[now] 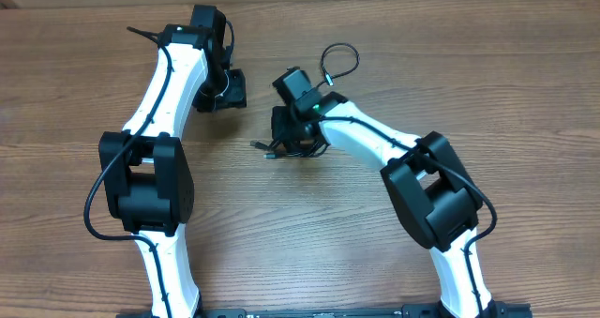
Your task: Untangle cables
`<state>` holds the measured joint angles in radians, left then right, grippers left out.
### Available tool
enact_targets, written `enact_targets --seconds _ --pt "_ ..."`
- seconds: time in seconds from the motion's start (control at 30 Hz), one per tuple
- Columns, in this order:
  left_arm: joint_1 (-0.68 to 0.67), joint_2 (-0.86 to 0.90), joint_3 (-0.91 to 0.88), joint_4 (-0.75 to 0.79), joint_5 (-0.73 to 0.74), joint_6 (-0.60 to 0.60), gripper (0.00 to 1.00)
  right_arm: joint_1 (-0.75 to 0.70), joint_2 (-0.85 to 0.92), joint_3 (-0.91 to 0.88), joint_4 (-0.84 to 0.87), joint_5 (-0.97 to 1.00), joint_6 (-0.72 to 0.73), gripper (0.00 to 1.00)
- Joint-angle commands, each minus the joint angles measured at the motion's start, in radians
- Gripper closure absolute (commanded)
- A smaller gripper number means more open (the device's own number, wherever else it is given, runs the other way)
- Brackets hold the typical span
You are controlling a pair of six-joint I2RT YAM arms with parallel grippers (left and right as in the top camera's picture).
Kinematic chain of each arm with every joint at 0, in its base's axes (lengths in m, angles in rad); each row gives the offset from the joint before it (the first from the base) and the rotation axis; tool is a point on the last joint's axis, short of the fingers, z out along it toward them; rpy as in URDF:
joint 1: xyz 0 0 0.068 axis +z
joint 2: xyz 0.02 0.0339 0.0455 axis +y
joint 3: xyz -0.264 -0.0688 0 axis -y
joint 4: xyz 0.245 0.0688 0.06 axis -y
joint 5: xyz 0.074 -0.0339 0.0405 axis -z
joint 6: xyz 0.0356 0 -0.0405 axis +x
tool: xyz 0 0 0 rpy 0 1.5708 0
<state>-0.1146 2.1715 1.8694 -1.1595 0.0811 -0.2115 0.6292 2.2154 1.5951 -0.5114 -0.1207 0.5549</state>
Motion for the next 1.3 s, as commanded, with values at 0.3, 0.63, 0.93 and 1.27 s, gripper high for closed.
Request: enact_targets --seconds 0.3,0.63,0.93,1.27 --pt "-0.004 0.017 -0.01 0.012 0.349 0.29 0.34 -0.218 -0.069 0.011 0.021 -0.551 0.028 0.96" --pt "-0.004 0.017 -0.016 0.017 0.407 0.345 0.33 -0.287 -0.069 0.01 0.064 -0.692 0.103 0.96" --pt "-0.006 0.019 -0.018 0.027 0.438 0.342 0.29 -0.291 -0.068 0.008 0.142 -0.779 0.162 0.96" --pt "-0.001 0.068 -0.018 0.053 0.585 0.342 0.32 -0.303 -0.068 0.008 0.242 -0.908 0.23 0.96"
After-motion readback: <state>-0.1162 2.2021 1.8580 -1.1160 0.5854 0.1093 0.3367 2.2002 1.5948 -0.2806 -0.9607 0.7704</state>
